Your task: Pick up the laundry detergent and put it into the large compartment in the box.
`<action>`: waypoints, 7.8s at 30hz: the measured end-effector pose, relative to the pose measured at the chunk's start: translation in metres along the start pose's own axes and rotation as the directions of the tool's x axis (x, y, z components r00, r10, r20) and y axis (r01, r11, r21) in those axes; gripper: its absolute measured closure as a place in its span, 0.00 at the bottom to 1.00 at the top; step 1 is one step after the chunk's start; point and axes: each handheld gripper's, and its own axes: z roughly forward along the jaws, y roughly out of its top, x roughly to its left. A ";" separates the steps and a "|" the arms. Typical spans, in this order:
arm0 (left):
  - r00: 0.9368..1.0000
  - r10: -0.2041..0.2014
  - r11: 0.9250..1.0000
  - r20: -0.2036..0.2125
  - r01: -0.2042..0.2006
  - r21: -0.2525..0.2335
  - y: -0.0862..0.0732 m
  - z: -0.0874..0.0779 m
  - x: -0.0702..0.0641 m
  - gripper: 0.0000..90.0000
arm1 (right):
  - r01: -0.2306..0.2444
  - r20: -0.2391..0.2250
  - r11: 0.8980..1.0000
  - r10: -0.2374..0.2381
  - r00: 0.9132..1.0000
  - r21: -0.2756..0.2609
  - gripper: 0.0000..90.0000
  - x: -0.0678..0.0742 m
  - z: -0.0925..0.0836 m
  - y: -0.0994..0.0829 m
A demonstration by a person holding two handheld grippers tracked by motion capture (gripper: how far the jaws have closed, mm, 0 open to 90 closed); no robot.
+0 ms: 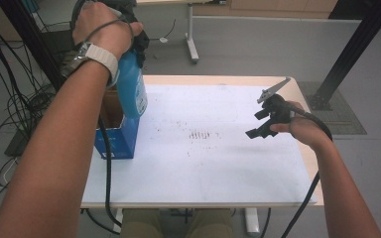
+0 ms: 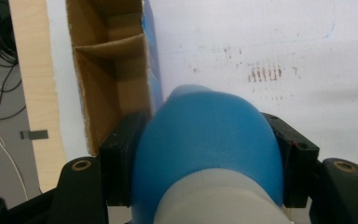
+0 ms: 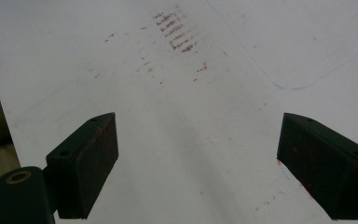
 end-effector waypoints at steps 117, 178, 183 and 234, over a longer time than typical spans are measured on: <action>0.998 -0.033 0.999 -0.045 0.034 0.037 0.019 0.127 0.082 0.42 | -0.033 -0.016 0.997 0.034 0.999 0.064 0.14 -0.013 0.028 0.025; 0.999 0.005 0.997 -0.052 -0.001 0.078 0.012 0.209 0.084 0.42 | -0.059 -0.024 0.996 0.061 0.998 0.068 0.14 -0.014 0.033 0.016; 0.999 0.006 0.997 -0.051 -0.001 0.080 0.012 0.209 0.084 0.42 | -0.056 -0.025 0.996 0.058 0.998 0.070 0.14 -0.014 0.034 0.016; 0.999 -0.001 0.997 -0.042 0.004 0.073 0.009 0.208 0.089 0.42 | -0.058 -0.025 0.996 0.059 0.998 0.069 0.14 -0.012 0.035 0.020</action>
